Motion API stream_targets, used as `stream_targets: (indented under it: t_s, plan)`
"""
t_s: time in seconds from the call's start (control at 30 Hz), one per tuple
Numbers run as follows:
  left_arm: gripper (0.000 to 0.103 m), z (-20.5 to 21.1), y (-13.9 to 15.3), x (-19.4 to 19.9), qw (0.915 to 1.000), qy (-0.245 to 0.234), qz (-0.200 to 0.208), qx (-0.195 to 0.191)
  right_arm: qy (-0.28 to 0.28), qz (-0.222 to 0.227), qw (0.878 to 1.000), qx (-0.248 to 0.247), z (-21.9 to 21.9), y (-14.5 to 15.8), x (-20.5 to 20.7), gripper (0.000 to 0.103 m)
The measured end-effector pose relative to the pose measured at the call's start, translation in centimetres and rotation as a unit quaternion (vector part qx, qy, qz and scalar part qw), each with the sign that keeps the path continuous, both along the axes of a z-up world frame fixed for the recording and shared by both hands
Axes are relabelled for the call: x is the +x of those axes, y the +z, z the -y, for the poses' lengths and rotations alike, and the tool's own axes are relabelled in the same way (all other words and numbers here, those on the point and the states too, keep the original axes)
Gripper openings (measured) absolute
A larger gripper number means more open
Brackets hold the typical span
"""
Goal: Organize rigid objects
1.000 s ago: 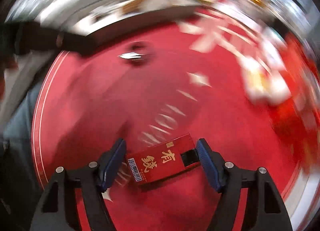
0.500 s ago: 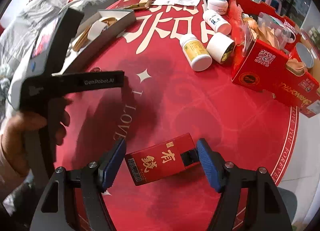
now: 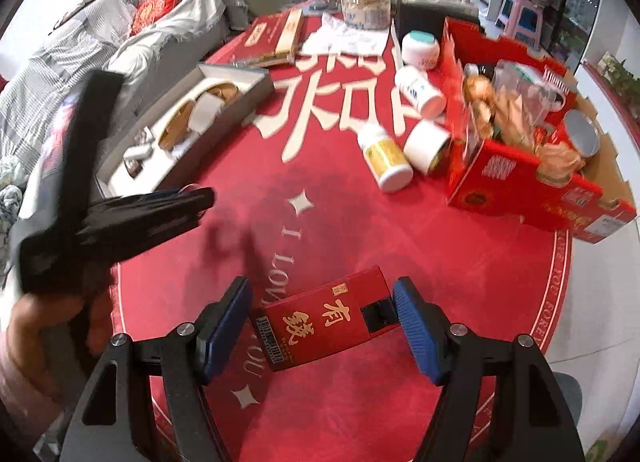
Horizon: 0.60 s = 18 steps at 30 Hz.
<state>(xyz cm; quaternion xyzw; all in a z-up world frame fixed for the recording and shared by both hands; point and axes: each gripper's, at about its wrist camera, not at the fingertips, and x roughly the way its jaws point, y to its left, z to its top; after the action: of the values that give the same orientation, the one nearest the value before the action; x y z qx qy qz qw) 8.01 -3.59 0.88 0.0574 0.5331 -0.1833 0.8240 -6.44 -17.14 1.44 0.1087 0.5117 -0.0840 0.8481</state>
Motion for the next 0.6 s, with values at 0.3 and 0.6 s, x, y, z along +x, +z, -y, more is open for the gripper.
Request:
stream_targets:
  t_s: [0.3,0.6]
  plan:
    - [0.038,-6.4,11.5,-1.4,0.9905,0.079,0.09,-0.068,0.009,0.082,0.997,0.005,-3.0,6.8,2.9,0.074]
    - [0.038,-10.7,17.6,0.8,0.9753,0.134,0.165,-0.06,0.049,0.143,0.988,0.022,-7.2,14.2,7.8,0.074]
